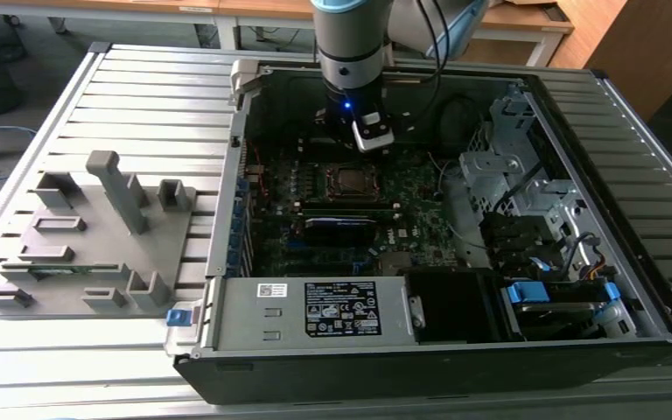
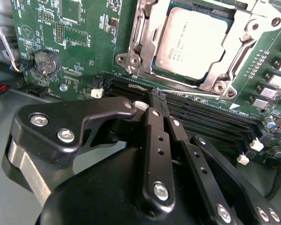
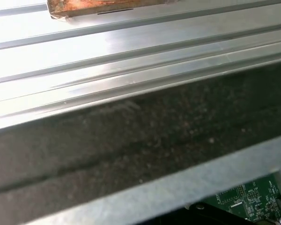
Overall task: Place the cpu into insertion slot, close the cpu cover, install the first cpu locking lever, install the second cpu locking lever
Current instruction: 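Install the first cpu locking lever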
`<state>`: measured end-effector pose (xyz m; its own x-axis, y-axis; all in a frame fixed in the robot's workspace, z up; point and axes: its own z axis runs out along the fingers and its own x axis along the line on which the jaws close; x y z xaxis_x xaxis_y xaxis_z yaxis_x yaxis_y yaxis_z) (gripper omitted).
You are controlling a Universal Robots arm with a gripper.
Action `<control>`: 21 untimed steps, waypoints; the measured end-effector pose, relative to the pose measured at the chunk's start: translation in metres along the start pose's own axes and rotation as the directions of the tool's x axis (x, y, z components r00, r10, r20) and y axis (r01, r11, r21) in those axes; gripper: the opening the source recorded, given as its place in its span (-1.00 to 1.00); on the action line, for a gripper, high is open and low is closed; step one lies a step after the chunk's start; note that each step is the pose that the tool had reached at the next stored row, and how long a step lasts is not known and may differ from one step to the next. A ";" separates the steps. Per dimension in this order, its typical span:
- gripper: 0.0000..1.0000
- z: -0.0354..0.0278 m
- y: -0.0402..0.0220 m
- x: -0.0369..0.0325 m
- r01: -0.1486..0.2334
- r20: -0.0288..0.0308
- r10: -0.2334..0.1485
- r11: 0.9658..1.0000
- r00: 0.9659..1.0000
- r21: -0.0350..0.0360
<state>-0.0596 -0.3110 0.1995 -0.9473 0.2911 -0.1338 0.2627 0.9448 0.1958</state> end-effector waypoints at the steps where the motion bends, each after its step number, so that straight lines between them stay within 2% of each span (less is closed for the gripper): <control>1: -0.79 0.0000 0.0000 0.0001 0.000 0.001 0.000 1.000 1.000 0.000; 8: -0.79 -0.0001 -0.0001 0.0002 0.000 0.002 0.000 1.000 1.000 0.001; 14: -0.79 0.0007 -0.0004 0.0002 0.003 0.005 -0.003 1.000 1.000 0.015; 18: -0.79 0.0024 -0.0009 0.0004 0.004 0.007 -0.004 1.000 1.000 0.020; 21: -0.79 0.0042 -0.0012 0.0007 0.004 0.007 -0.004 1.000 1.000 0.020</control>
<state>-0.0598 -0.3113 0.1950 -0.9471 0.2881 -0.1414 0.2624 0.9488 0.1757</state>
